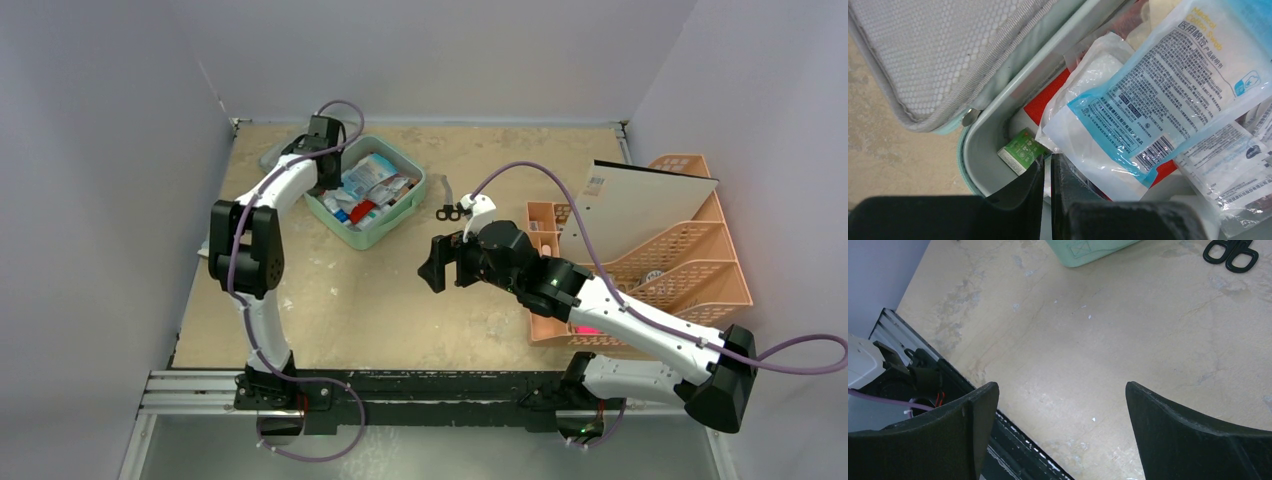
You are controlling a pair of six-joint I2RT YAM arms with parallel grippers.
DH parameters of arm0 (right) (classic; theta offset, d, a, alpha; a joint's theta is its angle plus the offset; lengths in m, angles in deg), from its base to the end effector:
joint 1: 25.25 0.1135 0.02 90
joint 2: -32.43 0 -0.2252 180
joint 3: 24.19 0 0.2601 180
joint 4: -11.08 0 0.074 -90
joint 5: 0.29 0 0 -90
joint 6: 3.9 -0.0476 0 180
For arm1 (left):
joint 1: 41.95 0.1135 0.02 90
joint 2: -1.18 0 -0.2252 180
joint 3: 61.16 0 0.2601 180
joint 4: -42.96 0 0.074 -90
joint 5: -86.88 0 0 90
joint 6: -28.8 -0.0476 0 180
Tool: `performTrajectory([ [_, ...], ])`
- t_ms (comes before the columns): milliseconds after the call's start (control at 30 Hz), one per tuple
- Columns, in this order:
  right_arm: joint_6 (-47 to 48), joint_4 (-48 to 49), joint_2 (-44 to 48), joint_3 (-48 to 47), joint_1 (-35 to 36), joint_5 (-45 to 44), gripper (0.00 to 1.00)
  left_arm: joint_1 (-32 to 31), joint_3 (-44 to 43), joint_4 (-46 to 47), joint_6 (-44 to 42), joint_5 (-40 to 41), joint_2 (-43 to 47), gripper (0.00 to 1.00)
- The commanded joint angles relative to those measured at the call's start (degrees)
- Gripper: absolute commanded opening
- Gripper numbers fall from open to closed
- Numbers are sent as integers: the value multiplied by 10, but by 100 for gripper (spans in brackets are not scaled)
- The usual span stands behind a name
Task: Organize the medicine kit
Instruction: Place the medical item at the medicine box.
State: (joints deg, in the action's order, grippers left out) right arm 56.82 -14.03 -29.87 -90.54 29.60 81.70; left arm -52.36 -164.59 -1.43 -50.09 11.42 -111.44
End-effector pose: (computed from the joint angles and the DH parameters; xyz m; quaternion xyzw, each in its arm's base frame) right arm 0.1711 0.2315 0.2877 -0.1434 0.8108 0.3355 0.4577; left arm 0.4297 -0.0668 0.1832 -0.0453 0.9420 0.0602 0.3270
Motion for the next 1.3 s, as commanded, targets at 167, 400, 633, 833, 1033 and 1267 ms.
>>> performTrajectory([
  [167,10,5,5,-6,2,-9,99,0,4,-31,7,-39,-11,5],
  [400,9,5,9,-3,2,-10,99,0,23,-38,20,-64,8,3],
  [633,5,11,8,2,2,-6,99,0,48,-33,24,-91,33,5],
  [833,5,11,9,1,2,-5,99,0,34,-34,-32,-115,56,14],
  [1033,4,16,10,5,1,-5,99,0,24,-53,-51,-97,59,17],
  [1267,8,19,6,3,2,-7,99,0,34,-59,-47,-142,56,17],
])
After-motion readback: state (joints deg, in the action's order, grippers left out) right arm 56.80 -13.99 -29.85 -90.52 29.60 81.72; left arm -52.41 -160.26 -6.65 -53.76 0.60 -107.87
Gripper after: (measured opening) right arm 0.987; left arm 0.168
